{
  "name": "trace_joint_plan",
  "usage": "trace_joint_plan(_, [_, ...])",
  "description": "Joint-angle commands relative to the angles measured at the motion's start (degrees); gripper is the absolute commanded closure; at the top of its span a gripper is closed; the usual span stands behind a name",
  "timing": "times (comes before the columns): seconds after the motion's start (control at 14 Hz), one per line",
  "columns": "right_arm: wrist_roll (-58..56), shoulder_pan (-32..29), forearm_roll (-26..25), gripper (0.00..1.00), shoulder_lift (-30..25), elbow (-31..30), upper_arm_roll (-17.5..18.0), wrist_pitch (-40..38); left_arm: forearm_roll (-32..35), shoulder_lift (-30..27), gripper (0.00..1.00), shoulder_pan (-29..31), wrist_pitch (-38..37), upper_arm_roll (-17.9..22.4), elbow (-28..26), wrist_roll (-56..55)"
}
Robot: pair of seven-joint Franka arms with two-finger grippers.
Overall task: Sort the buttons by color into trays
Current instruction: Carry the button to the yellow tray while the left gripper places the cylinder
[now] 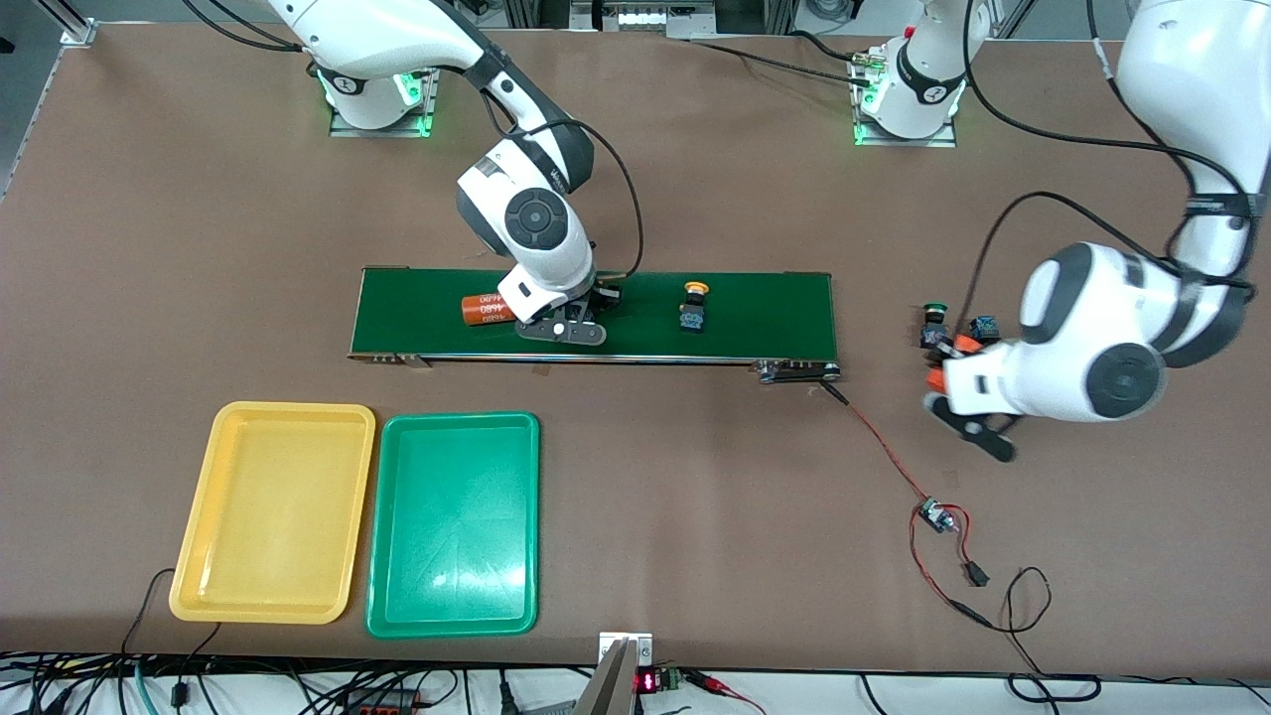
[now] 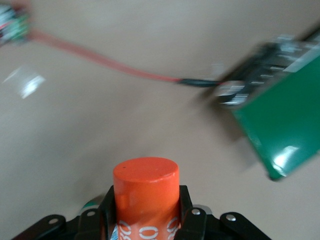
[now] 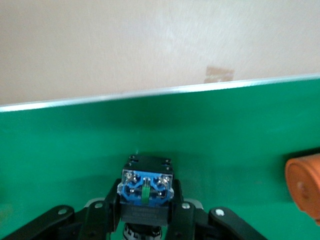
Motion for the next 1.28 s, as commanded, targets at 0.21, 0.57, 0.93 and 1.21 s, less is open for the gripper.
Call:
trace_joint_plan(0.21, [-13.1,-4.3,-0.1,1.00,-4.6,9.0,-7.0,-12.5,-0.8,3.4,0.97,-2.2,1.5,-6.3,-1.2,15.7])
trace_joint_plan(0.57, [-33.2,-13.0,0.0,1.00,-4.6,12.9,-14.1,-14.9,1.0,3.3,0.99,-9.4,7.0,-6.5,-5.9,20.5])
trace_joint_plan(0.93, [-51.3,-25.9,-0.5,1.00,0.2,13.0,-14.4,-4.6,3.6,3.3,0.96,-13.7,10.5,-6.5,-8.7,20.9])
trace_joint_plan(1.21, [-52.8,-29.7,-1.8,1.00,9.0,15.0,-14.4,6.7,4.7,3.3,0.00,-14.5,10.5,-6.6,-8.8,20.9])
